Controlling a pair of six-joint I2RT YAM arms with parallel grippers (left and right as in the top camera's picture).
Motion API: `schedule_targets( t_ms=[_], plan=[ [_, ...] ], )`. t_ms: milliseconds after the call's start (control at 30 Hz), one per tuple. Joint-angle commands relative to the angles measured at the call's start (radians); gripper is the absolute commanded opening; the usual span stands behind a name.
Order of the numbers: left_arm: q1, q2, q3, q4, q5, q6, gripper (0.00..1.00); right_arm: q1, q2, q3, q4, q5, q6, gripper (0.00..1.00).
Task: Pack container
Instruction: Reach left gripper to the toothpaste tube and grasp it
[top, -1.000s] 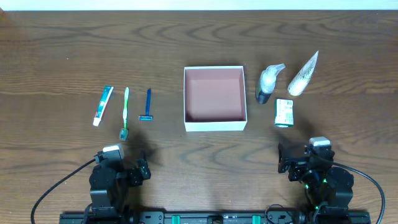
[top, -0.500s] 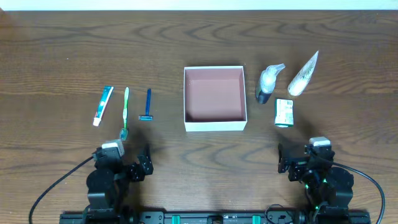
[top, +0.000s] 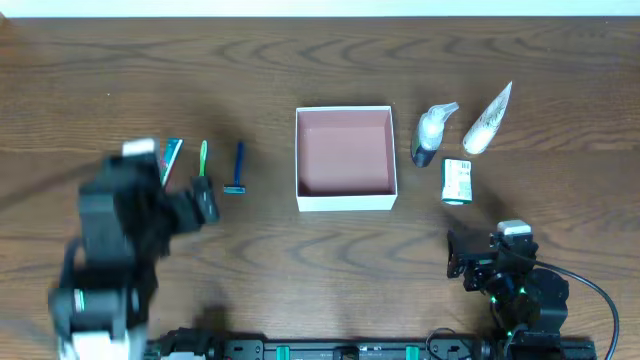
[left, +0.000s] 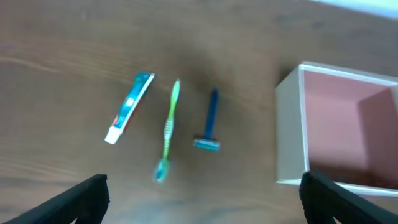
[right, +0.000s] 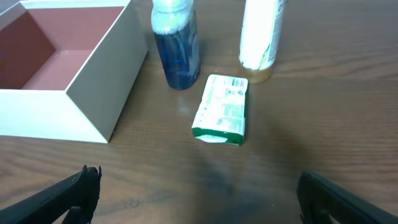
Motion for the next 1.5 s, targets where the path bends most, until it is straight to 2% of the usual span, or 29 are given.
schedule_targets(
  t_ms=[0, 200, 400, 567, 800, 967, 1100, 1267, 1467],
  plan=[
    [0.009, 0.175, 0.139, -0.046, -0.040, 0.135, 0.98, 0.006, -0.006, -0.002, -0.001, -0.005, -0.021, 0.99],
    [0.066, 0.387, 0.177, -0.047, -0.143, 0.154, 0.98, 0.006, -0.006, -0.002, -0.001, -0.005, -0.021, 0.99],
    [0.184, 0.578, 0.177, -0.011, -0.147, 0.166, 0.98, 0.006, -0.006, -0.002, -0.001, -0.005, -0.021, 0.99],
    [0.245, 0.710, 0.177, 0.050, -0.143, 0.264, 0.98, 0.006, -0.006, -0.002, -0.001, -0.005, -0.021, 0.99],
    [0.261, 0.856, 0.177, 0.129, -0.140, 0.439, 0.98, 0.006, -0.006, -0.002, -0.001, -0.005, -0.021, 0.99],
    [0.262, 0.924, 0.177, 0.194, -0.140, 0.505, 0.99, 0.006, -0.006, -0.002, -0.001, -0.005, -0.021, 0.99],
    [0.261, 0.982, 0.177, 0.243, -0.140, 0.505, 1.00, 0.006, -0.006, -0.002, -0.001, -0.005, -0.021, 0.99],
    [0.262, 1.050, 0.177, 0.282, -0.140, 0.505, 0.94, 0.006, -0.006, -0.002, -0.001, -0.005, -0.021, 0.99],
    [0.262, 1.093, 0.177, 0.299, -0.140, 0.505, 0.76, 0.006, -0.006, -0.002, -0.001, -0.005, -0.021, 0.99]
  ],
)
